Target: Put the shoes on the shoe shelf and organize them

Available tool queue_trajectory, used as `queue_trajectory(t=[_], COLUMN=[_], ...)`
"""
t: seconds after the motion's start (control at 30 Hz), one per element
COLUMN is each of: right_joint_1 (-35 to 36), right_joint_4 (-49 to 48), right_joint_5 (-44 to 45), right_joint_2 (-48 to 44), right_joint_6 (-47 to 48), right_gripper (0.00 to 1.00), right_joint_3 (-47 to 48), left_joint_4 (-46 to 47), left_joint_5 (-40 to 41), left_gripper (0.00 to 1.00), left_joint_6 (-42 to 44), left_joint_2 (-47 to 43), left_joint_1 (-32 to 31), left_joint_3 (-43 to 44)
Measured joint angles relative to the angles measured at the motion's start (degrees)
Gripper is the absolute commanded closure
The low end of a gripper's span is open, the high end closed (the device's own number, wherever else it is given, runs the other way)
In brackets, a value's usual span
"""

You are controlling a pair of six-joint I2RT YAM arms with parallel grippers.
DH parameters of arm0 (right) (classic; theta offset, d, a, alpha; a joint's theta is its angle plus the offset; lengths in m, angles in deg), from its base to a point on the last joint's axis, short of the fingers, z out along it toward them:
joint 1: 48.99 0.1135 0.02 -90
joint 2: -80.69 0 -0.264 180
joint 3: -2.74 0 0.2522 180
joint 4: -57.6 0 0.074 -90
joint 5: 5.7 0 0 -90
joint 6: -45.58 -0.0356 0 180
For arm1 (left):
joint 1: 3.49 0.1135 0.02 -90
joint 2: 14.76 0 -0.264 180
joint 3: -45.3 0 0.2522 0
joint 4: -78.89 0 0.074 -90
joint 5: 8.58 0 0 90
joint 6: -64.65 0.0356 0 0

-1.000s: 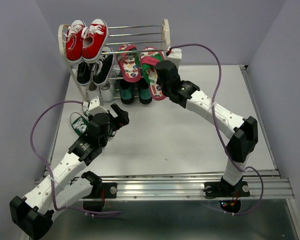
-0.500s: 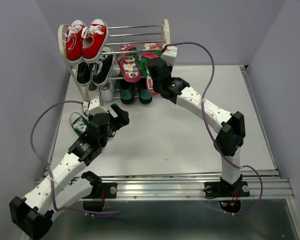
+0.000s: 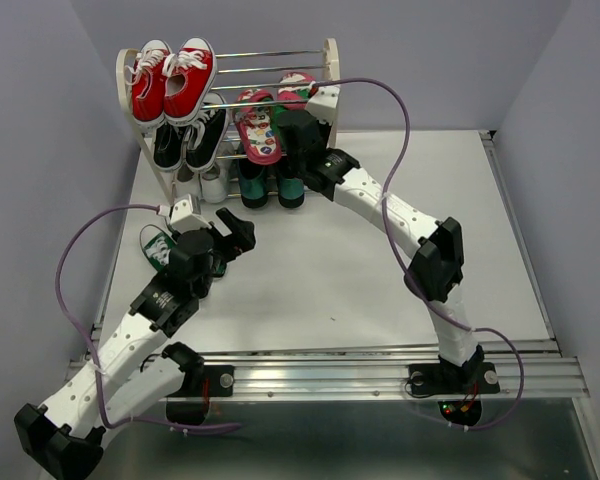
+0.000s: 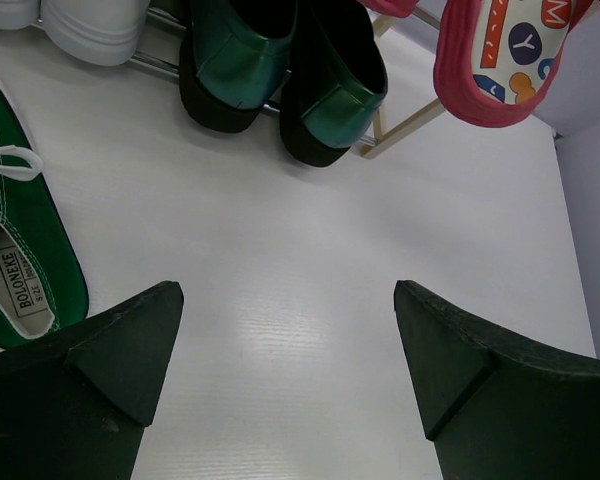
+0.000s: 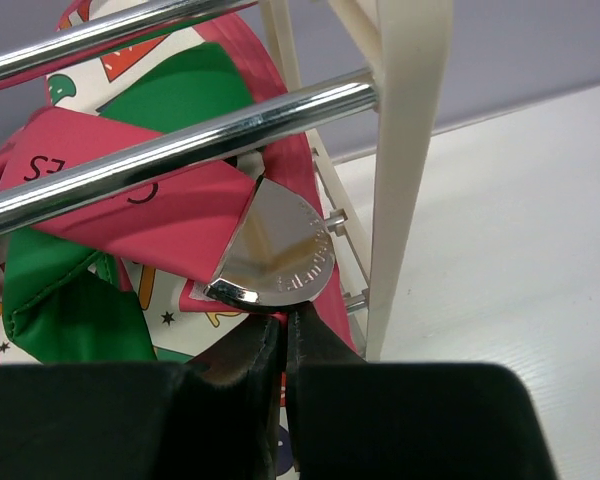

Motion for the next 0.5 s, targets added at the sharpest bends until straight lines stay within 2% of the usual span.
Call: queue_trajectory(t=[0.5], right_joint_1=[0.0], right_joint_4=[-3.0], right_joint_5=[0.5], right_joint_2=[6.0], right_joint_6=[4.1], right_gripper=[0.98], right_joint_3=[6.1], left_joint_4=[-0.4], left_joint_5=[-0.1], left_gripper=[0.01], left_joint_6=[0.0], left_joint_2=[-1.7], left_joint_1=[0.0], left_joint_3=[-0.5])
